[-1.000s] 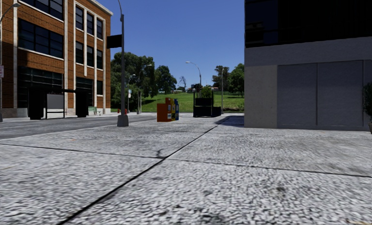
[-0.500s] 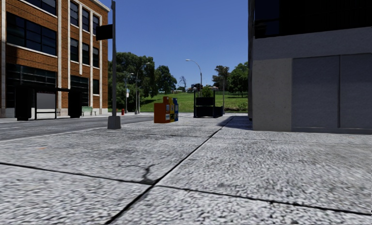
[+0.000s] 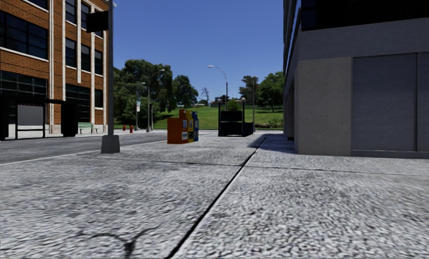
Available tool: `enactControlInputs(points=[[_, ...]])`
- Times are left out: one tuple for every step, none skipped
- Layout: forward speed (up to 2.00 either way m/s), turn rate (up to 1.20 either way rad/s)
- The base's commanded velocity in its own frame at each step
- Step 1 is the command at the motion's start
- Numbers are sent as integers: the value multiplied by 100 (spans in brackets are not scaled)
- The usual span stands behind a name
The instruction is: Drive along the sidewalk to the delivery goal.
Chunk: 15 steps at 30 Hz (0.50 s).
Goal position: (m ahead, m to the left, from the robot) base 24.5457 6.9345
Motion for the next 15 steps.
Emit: enactControlInputs(points=[[200, -30], [200, -31], [200, -31], [200, -34], [200, -36], [200, -36], [200, -36], [200, -36], [200, -36], [200, -37], [200, -37], [200, -37], [200, -37], [200, -37], [200, -37]])
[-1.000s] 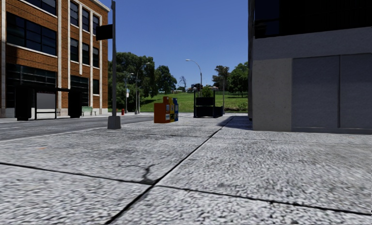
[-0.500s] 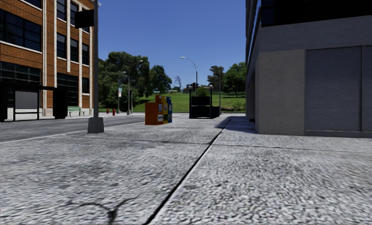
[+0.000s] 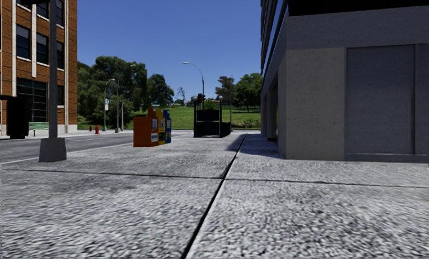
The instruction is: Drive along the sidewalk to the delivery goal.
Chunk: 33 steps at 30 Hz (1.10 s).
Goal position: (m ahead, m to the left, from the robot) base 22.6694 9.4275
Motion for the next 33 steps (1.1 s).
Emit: enactControlInputs(points=[[200, -37], [200, -37], [200, -37], [200, -37], [200, -37], [200, -37], [200, -37], [200, -37], [200, -37], [200, -37], [200, -37], [200, -37], [200, -35], [200, -35], [200, -17], [200, 0], [200, 0], [200, 0], [200, 0], [200, 0], [200, 0], [200, 0], [200, 0], [200, 0], [200, 0], [200, 0], [200, 0], [200, 0], [200, 0], [200, 0], [200, 0], [200, 0], [200, 0]])
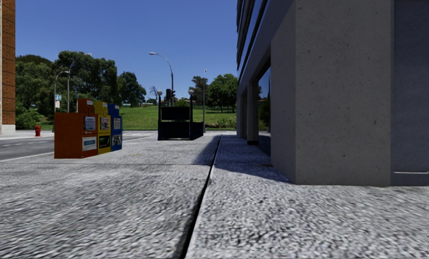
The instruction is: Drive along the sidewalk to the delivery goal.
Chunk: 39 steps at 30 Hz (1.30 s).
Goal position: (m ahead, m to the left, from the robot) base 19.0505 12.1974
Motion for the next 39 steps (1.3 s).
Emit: enactControlInputs(points=[[200, 0], [200, 0], [200, 0], [200, 0], [200, 0], [200, 0], [200, 0], [200, 0], [200, 0], [200, 0], [200, 0], [200, 0], [200, 0], [200, 0], [200, 0], [200, 0], [200, 0], [200, 0], [200, 0], [200, 0], [200, 0], [200, 0], [200, 0], [200, 0], [200, 0], [200, 0], [200, 0], [200, 0], [200, 0], [200, 0], [200, 0], [200, 0], [200, 0], [200, 0], [200, -15], [200, -15], [200, -26], [200, -29], [200, -30]])
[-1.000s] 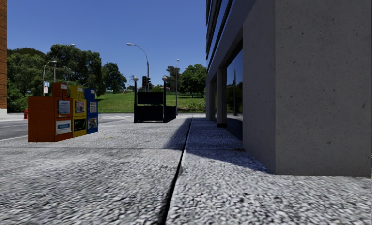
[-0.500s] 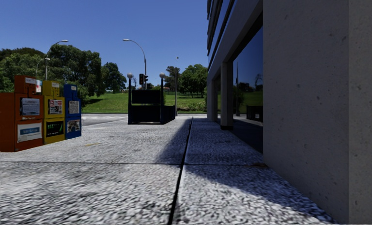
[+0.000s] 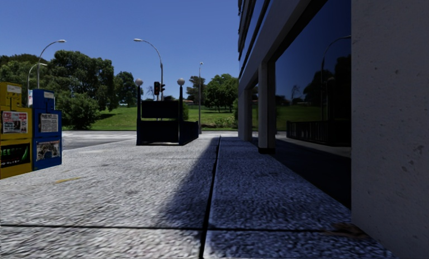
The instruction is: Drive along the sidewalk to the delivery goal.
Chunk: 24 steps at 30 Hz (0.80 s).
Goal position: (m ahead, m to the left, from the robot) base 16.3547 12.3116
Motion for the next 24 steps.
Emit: enactControlInputs(points=[[200, -30], [200, -30], [200, -27], [200, -27], [200, 0], [200, 0], [200, 0], [200, 0], [200, 0], [200, 0], [200, 0], [200, 0], [200, 0], [200, 0], [200, 0], [200, 0], [200, 0], [200, 0], [200, 0], [200, 0], [200, 0], [200, 0], [200, 0], [200, 0]])
